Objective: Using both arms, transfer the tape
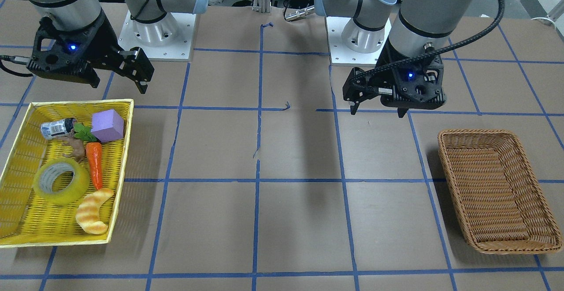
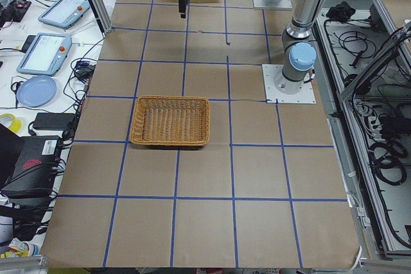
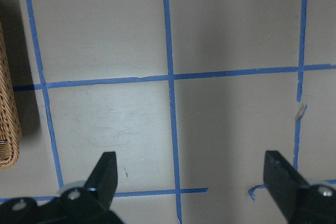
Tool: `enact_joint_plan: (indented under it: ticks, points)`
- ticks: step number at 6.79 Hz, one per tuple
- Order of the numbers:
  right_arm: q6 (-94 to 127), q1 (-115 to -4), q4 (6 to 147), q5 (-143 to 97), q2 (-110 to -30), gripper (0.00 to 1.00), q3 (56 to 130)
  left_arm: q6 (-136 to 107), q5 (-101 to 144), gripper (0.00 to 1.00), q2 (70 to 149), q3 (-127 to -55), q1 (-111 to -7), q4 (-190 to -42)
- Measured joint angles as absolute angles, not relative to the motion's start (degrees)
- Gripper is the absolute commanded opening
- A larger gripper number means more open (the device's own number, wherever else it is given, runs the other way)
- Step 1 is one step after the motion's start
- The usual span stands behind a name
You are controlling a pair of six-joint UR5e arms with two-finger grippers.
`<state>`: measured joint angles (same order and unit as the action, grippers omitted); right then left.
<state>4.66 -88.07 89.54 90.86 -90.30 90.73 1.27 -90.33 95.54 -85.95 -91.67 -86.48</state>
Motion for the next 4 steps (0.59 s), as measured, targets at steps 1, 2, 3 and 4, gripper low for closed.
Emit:
enact_joint_plan:
  ticks: [1,2,3,4]
  points:
    - [4.66,-88.07,89.55,90.87,-90.26,1.0,90.76,1.25,-90.29,1.0,95.54,-85.95,-91.7,-86.5]
    - [4.66,-88.07,89.56,90.9,-90.24,1.0,90.78,1.24,-90.29,1.0,95.54,-85.96,-91.73,-86.54]
    - [4.66,-88.07,89.56,90.9,-90.24,1.0,90.79,1.23,-90.3,1.0,95.54,-85.96,-91.74,-86.56]
    - [4.66,-88.07,89.56,90.84,-90.25,1.0,90.79,1.23,-90.28,1.0,95.54,-85.96,-91.75,-86.59]
